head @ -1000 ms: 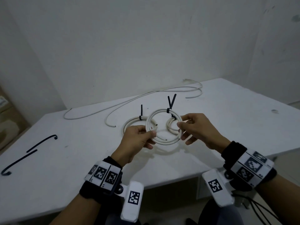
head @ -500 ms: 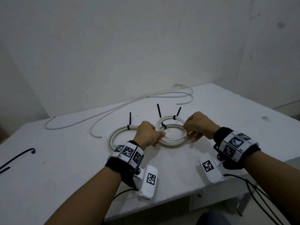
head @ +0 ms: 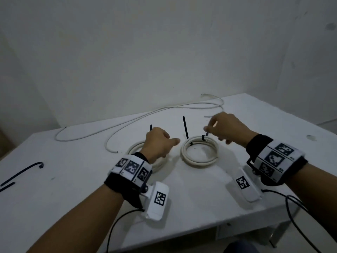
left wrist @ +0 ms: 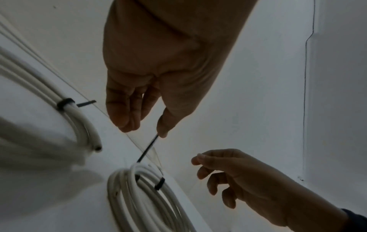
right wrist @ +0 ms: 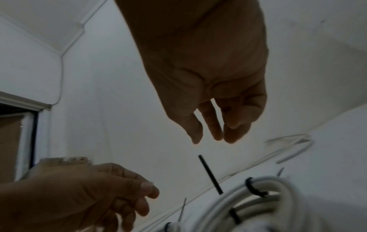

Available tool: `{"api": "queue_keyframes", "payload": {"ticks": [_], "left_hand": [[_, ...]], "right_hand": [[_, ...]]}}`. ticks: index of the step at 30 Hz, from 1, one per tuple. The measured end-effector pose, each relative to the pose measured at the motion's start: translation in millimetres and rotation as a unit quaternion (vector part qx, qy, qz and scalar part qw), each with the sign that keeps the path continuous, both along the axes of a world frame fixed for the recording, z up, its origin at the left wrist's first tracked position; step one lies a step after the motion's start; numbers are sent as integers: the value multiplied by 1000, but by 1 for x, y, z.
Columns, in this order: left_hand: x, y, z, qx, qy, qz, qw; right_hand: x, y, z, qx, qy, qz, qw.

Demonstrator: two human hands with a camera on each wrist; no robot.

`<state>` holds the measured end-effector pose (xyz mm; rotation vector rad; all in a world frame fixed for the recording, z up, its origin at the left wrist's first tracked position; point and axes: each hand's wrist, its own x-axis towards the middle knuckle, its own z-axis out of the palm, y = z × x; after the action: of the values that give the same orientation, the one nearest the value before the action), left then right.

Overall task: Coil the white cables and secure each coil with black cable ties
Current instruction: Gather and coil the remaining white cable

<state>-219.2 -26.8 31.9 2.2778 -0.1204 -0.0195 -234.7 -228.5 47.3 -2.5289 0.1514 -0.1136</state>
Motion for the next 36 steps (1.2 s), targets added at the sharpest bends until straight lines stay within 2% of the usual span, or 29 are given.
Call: {"api": "queue_keyframes", "payload": {"ticks": [4,8,10,12,15,19,23,24,26,28,30,33,36], "left_hand": [[13,46,12,4,-37,37,999],[31,108,9,71,-61,95,991],[41,141,2,126,-44,108,985],[51,168,-11,215,13,76,974],[65,190,-29,342,75,-4,937],[81,199,-37,376,43,-17,926],[76,193,-31,450,29,-42,892],[73,193,-28,446,33,-52,893],[65,196,-16,392,39,-64,917],[52,198,4,291,30,-49,955],[34,196,30,196,1,-30,980],[7,183,65,124,-60,-15,990],[-15,169,85,78,-105,-2,991]], "right_hand": [[9,48,22,-24,-54,98,993],[31,107,23,-19,-3,181,983],[46,136,20,-29,14,215,976],[60,164,16,-36,26,240,970],[79,199,8,-46,43,262,963],[92,230,-4,-83,59,282,954],[93,240,-10,-87,101,289,948],[90,239,-10,-90,110,289,947],[85,237,-9,-94,130,290,943],[77,234,-5,-70,165,306,935],[63,232,1,-11,213,327,921],[31,236,10,91,221,370,898],[-1,246,14,205,159,393,882]]}}
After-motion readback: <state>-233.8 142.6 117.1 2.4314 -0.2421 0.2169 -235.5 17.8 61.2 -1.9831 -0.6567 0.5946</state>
